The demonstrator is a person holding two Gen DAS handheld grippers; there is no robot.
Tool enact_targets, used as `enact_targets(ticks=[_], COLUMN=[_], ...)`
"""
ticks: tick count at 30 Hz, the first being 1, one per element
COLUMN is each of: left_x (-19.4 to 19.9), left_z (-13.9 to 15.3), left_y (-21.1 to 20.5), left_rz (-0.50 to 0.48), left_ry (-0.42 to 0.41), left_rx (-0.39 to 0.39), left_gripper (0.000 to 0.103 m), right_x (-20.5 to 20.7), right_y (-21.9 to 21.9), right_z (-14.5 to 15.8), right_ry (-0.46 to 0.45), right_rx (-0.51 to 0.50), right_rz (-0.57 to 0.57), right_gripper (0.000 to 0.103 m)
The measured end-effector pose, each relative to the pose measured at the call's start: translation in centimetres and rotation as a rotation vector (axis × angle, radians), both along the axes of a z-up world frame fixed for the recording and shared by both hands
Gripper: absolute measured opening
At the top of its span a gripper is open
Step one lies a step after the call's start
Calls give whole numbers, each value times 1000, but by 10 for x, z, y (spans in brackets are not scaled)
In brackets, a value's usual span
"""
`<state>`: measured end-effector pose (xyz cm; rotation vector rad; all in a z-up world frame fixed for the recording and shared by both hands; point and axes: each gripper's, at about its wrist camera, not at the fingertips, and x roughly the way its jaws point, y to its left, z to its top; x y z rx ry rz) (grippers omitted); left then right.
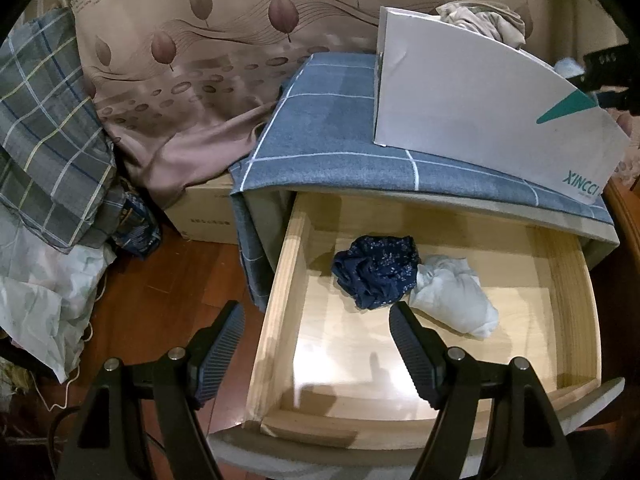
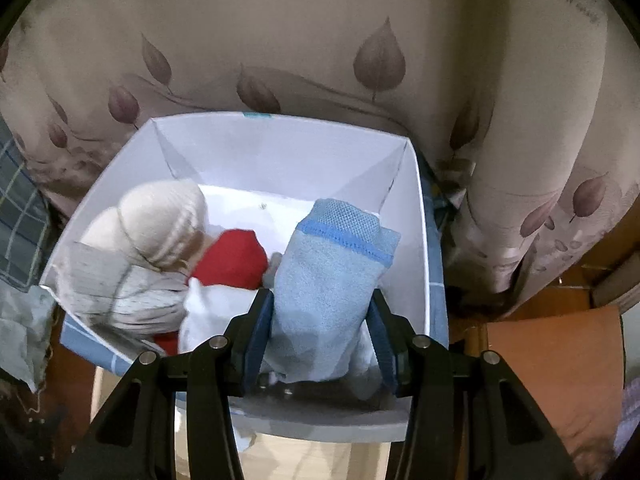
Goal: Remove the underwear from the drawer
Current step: 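Carry the light-blue underwear into the white box and open the right tool, then move the right tool back into the drawer toward the white underwear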
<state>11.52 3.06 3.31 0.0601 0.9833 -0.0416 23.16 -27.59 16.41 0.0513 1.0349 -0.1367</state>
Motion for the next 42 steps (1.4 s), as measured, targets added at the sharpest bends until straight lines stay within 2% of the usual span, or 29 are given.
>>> enact_targets(ticks=[8,12,14,17,23,30,37,42], left_x=[-1,0,0,0,-1,-1,-17,-19], left_z=[-1,-2,-3,-4,-6,-9,1,-4], left_y=[0,0,0,-2,-4,-7,-1,20], left_rz=[-10,-7,-10,-15,-22,-45,-86,-59], left_ry=[13,14,21,25,30,75,72,139], left_rx=[10,11,12,20,36,49,55,34], left_gripper=[77,77,77,77,77,77,77,77], right_x=[2,0,-3,-13,-45,-94,-132,-143], right_y=[-7,-9,-11,-11,-8,-3,10,29], right_z=[-19,-15,-12,-2,19,27,4,-32], right_ry=[23,19,10,-19,-74,-100,-74,-13], right_rx=[38,62,64,73,77,78,37,53], right_rz=[-23,-28,-32,-29,-5,42,138,206], right_gripper=[48,49,54,62,70,70,70,70])
